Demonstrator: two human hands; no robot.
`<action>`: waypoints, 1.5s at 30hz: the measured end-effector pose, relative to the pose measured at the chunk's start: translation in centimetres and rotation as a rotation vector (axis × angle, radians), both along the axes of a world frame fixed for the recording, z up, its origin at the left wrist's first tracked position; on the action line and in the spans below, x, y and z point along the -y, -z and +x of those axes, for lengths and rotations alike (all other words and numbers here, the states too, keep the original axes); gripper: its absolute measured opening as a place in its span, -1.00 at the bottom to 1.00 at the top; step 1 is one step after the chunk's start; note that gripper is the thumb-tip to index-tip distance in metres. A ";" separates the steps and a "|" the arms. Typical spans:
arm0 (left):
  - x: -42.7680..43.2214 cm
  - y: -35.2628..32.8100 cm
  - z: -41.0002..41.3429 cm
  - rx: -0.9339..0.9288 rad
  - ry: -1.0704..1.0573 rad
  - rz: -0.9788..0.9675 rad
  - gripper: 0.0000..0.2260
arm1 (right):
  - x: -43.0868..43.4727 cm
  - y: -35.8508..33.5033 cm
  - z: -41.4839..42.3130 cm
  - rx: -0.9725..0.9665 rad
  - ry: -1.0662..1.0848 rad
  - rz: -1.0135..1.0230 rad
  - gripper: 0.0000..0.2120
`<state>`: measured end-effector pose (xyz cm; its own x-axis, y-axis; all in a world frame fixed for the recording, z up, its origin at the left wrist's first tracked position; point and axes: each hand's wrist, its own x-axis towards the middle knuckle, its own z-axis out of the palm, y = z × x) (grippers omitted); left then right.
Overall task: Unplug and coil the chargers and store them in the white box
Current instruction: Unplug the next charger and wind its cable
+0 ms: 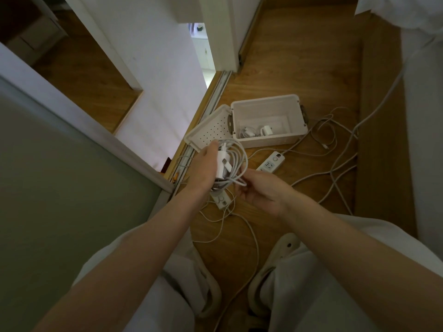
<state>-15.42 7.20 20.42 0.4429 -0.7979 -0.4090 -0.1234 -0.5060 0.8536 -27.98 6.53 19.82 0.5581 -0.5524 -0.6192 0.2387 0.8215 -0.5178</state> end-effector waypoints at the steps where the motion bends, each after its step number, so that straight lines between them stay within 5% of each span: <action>1: 0.1 0.0 0.0 0.021 0.002 -0.011 -0.62 | 0.0 0.1 -0.1 -0.013 0.024 -0.023 -0.73; 6: 0.4 0.0 -0.3 0.143 -0.013 -0.109 -0.72 | -0.4 -0.2 -0.3 -0.085 0.003 -0.229 -0.69; 10: 0.5 0.3 0.2 0.090 -0.045 -0.095 -0.73 | -0.3 -0.4 -0.1 -0.003 0.094 -0.208 -0.48; 23: -0.8 0.1 0.7 -0.102 -0.016 -0.045 -0.58 | 0.0 -1.0 -0.4 0.045 0.009 -0.179 -0.61; 29: -1.7 0.6 -0.2 -0.066 0.088 -0.044 -0.61 | -0.3 0.3 0.2 -0.467 0.059 -0.494 -0.39; 33: -1.5 0.4 -0.8 -0.032 0.044 -0.024 -0.65 | -0.4 0.6 0.2 -0.553 0.143 -0.706 -0.27; 39: -1.4 1.1 -0.4 -0.076 -0.002 -0.016 -0.56 | 0.2 1.0 0.1 -0.654 -0.105 -1.223 -0.64; 45: -1.4 1.4 -0.7 -0.034 0.010 -0.027 -0.61 | 1.4 1.1 0.0 -0.775 -0.278 -1.216 -0.84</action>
<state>-16.13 8.58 19.06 0.4211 -0.8131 -0.4020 -0.0990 -0.4817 0.8707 -27.98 5.09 18.71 0.4832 -0.8741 -0.0491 -0.5045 -0.2322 -0.8316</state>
